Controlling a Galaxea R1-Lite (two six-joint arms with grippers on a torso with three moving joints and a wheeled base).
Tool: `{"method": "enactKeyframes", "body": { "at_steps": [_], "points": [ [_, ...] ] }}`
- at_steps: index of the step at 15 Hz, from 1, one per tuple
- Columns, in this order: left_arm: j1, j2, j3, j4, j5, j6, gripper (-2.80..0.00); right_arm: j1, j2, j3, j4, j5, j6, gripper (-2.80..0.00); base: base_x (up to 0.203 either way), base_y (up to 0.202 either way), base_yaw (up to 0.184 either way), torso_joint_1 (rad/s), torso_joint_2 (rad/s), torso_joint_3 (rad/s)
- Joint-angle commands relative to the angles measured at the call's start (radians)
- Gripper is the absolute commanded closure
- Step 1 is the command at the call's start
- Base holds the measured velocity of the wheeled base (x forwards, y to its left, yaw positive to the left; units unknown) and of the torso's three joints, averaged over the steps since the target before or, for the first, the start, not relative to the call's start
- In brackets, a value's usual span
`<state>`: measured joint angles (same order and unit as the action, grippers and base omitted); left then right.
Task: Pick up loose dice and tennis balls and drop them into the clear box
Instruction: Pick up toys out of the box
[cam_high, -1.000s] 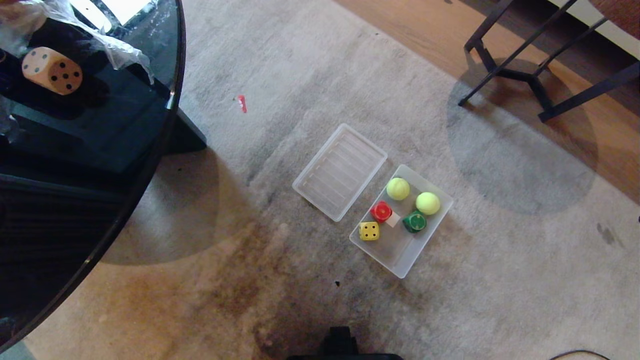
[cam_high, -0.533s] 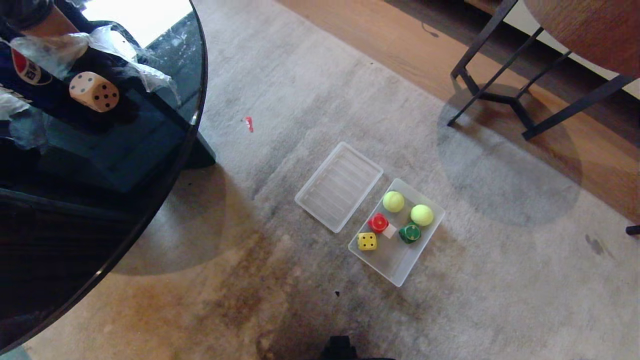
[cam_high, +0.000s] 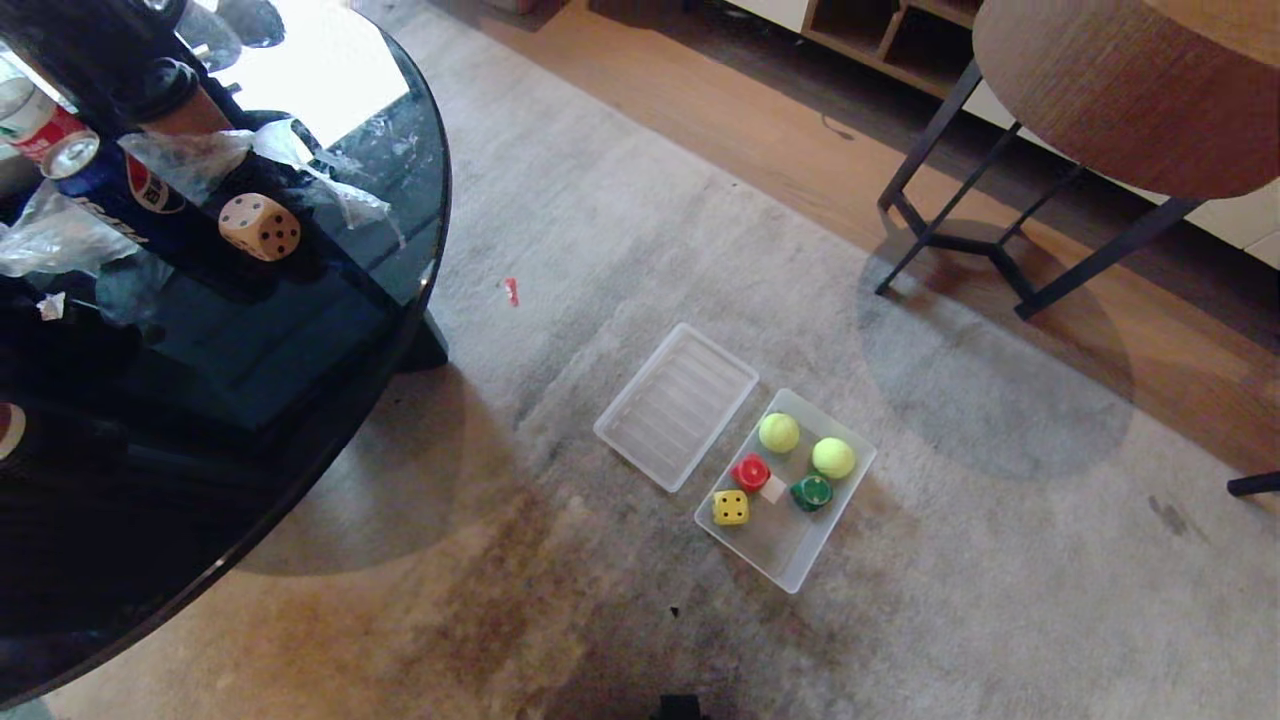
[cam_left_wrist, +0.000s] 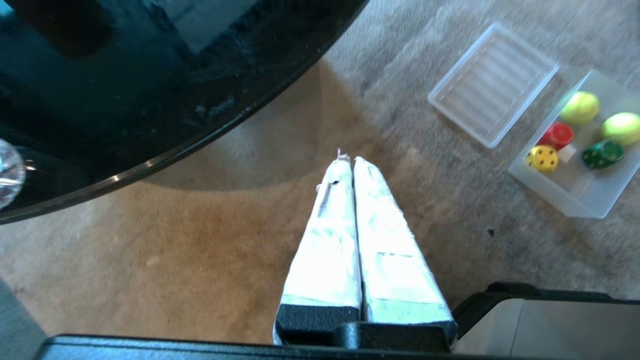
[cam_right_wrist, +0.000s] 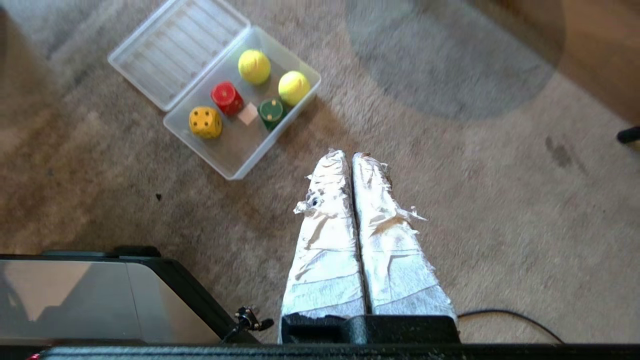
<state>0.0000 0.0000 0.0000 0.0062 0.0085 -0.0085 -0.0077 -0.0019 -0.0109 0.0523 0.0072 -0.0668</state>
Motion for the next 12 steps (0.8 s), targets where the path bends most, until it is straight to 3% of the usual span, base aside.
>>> {"method": "enactKeyframes", "body": {
  "at_steps": [1,12],
  "points": [
    [0.000,0.000,0.000,0.000,0.001,-0.001,0.00,0.000,0.000,0.000,0.000,0.000,-0.001,0.00,0.000,0.000,0.000,0.002,0.01,0.196],
    [0.000,0.000,0.001,0.000,0.001,-0.001,0.00,0.000,0.000,0.000,0.000,0.000,-0.001,0.00,0.000,0.000,0.000,0.005,0.00,0.201]
  ]
}}
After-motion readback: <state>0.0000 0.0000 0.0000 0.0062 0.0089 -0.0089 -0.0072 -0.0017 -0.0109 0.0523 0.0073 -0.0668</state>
